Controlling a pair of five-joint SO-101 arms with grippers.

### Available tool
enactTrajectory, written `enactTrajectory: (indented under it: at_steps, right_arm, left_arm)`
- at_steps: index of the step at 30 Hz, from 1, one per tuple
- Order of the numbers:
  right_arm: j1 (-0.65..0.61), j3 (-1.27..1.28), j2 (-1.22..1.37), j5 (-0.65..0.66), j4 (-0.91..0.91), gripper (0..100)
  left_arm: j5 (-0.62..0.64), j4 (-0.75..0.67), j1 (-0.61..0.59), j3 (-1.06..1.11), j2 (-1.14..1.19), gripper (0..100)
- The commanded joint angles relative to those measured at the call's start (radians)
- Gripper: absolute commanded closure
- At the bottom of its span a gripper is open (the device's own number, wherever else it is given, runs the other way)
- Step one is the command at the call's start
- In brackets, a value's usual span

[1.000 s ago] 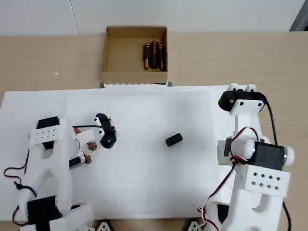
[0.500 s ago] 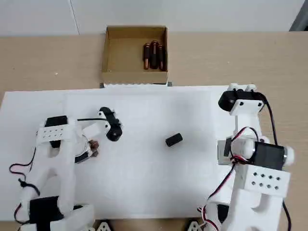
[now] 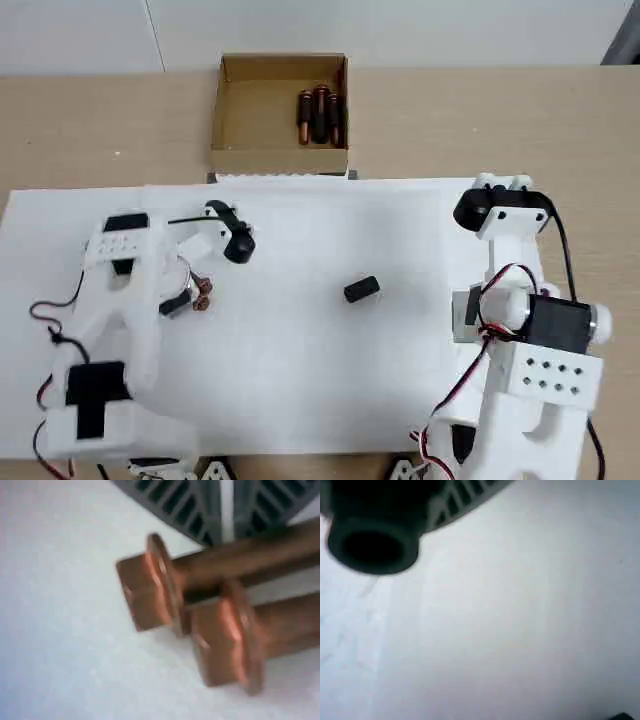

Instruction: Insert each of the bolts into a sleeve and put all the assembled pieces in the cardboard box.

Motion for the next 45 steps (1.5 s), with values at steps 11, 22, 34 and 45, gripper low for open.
enactTrajectory:
  at_steps: [11,22,34,45]
  right_arm:
    - [0.007,-0.005,-0.019,-0.012,-0.012,99.5]
    - [0.007,-0.005,-0.019,-0.011,-0.012,99.5]
    - [0.005,-0.005,-0.019,-0.009,-0.012,99.5]
    - [0.004,-0.005,-0.018,-0.008,-0.021,99.5]
  left_arm:
    - [0.011,0.178,0.041,-0.272,-0.034,100]
    - [-0.12,0.221,0.044,-0.277,-0.054,100]
    - [-0.485,0.241,0.002,-0.337,-0.048,89]
    - [-0.589,0.244,0.026,-0.334,-0.043,89]
